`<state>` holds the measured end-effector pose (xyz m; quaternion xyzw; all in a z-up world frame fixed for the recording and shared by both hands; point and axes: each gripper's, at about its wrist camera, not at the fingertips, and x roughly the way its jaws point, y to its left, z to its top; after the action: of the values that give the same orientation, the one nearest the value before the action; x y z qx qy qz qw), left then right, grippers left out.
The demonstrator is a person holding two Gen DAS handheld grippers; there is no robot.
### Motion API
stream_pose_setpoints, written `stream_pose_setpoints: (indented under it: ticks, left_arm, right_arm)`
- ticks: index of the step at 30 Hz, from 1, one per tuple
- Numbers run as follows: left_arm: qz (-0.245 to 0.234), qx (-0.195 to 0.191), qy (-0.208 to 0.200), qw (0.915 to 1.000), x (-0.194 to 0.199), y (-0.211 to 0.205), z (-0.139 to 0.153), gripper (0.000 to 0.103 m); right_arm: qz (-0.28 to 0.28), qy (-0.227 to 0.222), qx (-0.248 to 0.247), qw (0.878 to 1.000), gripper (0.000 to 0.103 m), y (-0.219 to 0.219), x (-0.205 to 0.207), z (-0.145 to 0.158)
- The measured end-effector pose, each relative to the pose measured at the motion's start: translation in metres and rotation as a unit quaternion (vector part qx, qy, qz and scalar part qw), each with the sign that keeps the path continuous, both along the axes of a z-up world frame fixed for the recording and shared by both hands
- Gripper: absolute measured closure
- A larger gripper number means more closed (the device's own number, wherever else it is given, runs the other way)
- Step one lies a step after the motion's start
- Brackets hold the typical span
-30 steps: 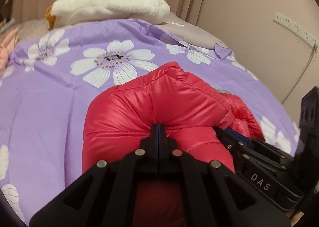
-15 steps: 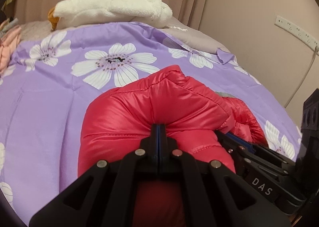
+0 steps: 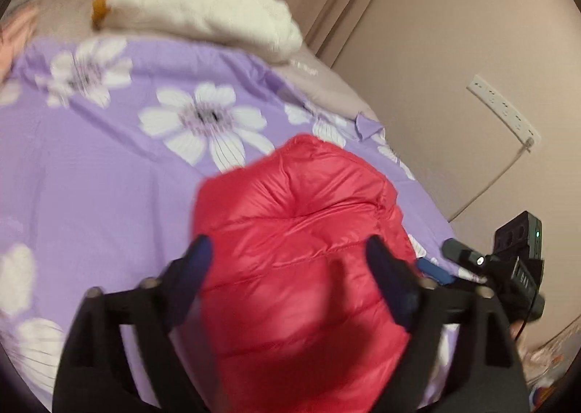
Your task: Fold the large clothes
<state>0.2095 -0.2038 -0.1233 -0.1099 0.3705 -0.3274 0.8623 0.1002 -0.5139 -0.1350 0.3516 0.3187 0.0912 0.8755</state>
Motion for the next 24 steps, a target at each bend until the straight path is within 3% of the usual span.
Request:
stream_pose_setpoints:
  ticks: [2, 5, 7, 9, 11, 13, 16, 19, 21, 24]
  left_arm:
    - [-0.007, -0.003, -0.003, 1.0000, -0.005, 0.017, 0.003, 0.012]
    - [-0.042, -0.031, 0.079, 0.9955, 0.006, 0.029, -0.019, 0.011]
    - [-0.068, -0.052, 0.155, 0.9841, 0.014, 0.025, -0.050, 0.011]
    - [-0.062, -0.081, 0.196, 0.9752, 0.019, 0.024, -0.073, 0.008]
    - [-0.072, -0.151, 0.241, 0.9561, 0.023, 0.018, -0.093, 0.004]
    - [-0.080, -0.166, 0.244, 0.9521, 0.026, 0.008, -0.103, 0.000]
    - [-0.106, -0.177, 0.262, 0.9428, 0.031, -0.007, -0.116, 0.001]
    - [-0.102, -0.144, 0.246, 0.9532, 0.030, -0.022, -0.112, 0.004]
    - [-0.084, -0.115, 0.233, 0.9619, 0.026, -0.032, -0.109, 0.008]
    - [-0.073, -0.089, 0.214, 0.9700, 0.020, -0.040, -0.100, 0.016]
  right_arm:
    - [-0.005, 0.011, 0.016, 1.000, 0.009, -0.010, -0.006, -0.004]
    - [0.026, 0.078, 0.084, 0.993, 0.009, -0.019, 0.006, -0.034]
    - [0.046, 0.102, 0.111, 0.988, 0.009, -0.015, 0.015, -0.052]
    - [0.069, 0.111, 0.160, 0.978, 0.008, -0.009, 0.022, -0.070]
    - [0.086, 0.108, 0.195, 0.971, 0.001, -0.005, 0.028, -0.079]
    - [0.097, 0.105, 0.205, 0.968, 0.001, 0.001, 0.036, -0.087]
    - [0.108, 0.104, 0.173, 0.973, 0.001, 0.010, 0.044, -0.091]
    - [0.112, 0.088, 0.130, 0.981, 0.004, 0.016, 0.051, -0.085]
    - [0.101, 0.074, 0.114, 0.986, 0.025, 0.015, 0.052, -0.087]
    - [0.091, 0.061, 0.133, 0.985, 0.043, 0.009, 0.047, -0.089]
